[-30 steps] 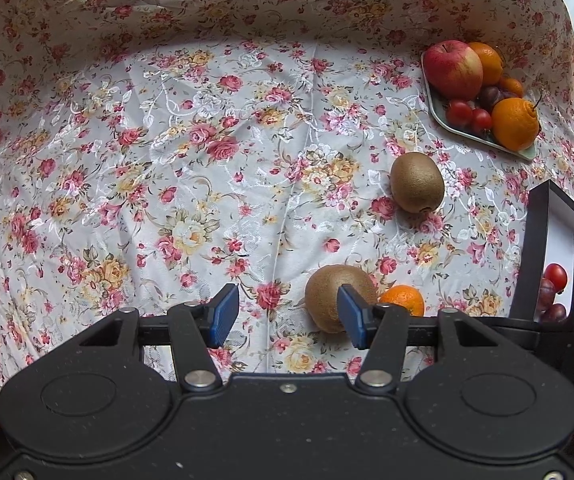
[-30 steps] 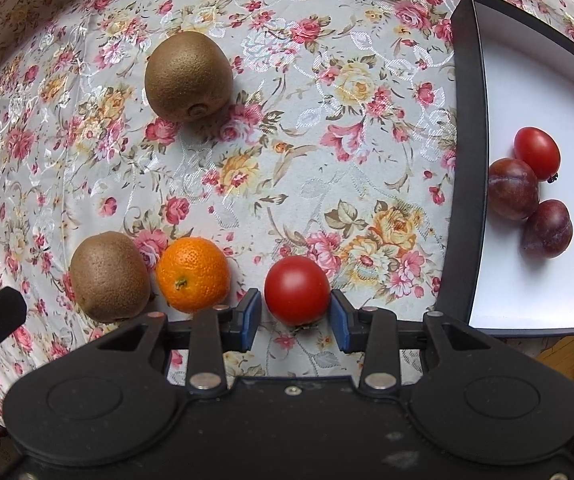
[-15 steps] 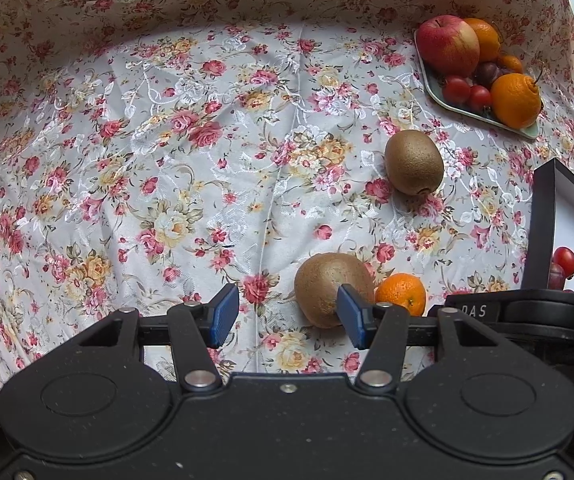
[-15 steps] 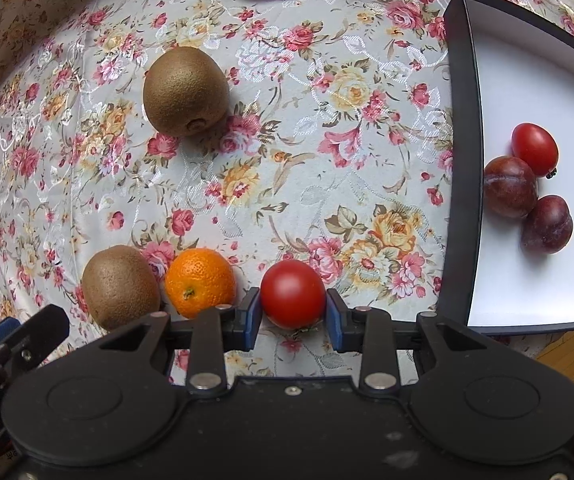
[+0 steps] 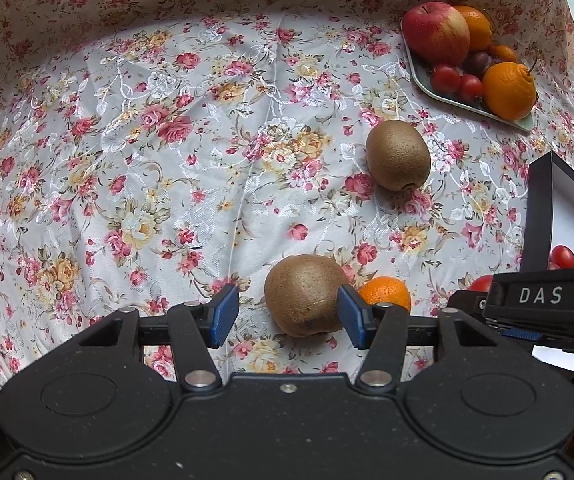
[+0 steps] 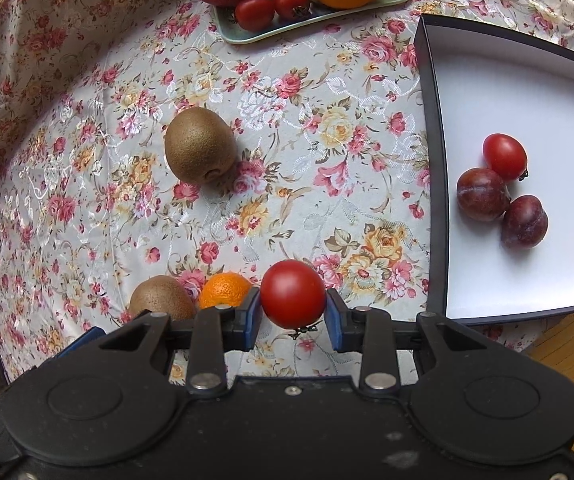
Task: Organize fruits
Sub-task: 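Close the left tool on the kiwi while the right tool holds the tomato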
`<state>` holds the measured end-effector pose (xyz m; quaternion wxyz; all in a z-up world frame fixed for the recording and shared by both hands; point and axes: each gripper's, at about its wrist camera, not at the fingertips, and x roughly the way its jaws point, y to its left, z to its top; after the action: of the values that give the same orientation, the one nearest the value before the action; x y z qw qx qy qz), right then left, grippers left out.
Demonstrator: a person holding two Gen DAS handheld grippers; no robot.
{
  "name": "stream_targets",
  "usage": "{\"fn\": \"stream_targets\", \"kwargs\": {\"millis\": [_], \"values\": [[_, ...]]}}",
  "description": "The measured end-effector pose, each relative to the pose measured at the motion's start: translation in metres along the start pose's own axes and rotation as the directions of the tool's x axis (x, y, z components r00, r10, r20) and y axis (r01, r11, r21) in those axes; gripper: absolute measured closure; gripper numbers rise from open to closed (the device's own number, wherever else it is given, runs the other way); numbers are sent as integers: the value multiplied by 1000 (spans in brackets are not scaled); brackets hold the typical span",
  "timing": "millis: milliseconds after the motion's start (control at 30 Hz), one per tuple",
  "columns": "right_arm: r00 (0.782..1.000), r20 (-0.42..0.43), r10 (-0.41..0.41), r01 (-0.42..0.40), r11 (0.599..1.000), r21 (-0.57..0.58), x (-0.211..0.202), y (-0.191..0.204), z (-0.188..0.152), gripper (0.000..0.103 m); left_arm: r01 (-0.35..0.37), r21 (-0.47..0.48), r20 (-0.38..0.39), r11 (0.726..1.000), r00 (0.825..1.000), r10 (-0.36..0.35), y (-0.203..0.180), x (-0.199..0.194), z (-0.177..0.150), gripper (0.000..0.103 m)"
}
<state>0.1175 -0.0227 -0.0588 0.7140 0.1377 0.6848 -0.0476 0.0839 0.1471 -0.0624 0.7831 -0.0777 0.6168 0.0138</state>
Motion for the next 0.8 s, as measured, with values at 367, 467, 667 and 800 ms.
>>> {"fn": "stream_targets", "kwargs": {"millis": [367,467,667,800], "values": [[1000,24,6,-6,1000,-5,-6,2,3,68,22,-42,-34,999,999,-23,3,11,9,43],[1000,28,3,-3,1000,-10,-6,3,5,68,21,-35,-41,999,999,-22,0,15,12,43],[1000,21,11,-11,1000,-8,-5,6,14,68,21,1,-57,1000,998,-21,-9,24,16,41],[999,24,23,-22,1000,-3,-6,9,21,68,14,17,-74,1000,997,-12,-14,30,19,41]]}}
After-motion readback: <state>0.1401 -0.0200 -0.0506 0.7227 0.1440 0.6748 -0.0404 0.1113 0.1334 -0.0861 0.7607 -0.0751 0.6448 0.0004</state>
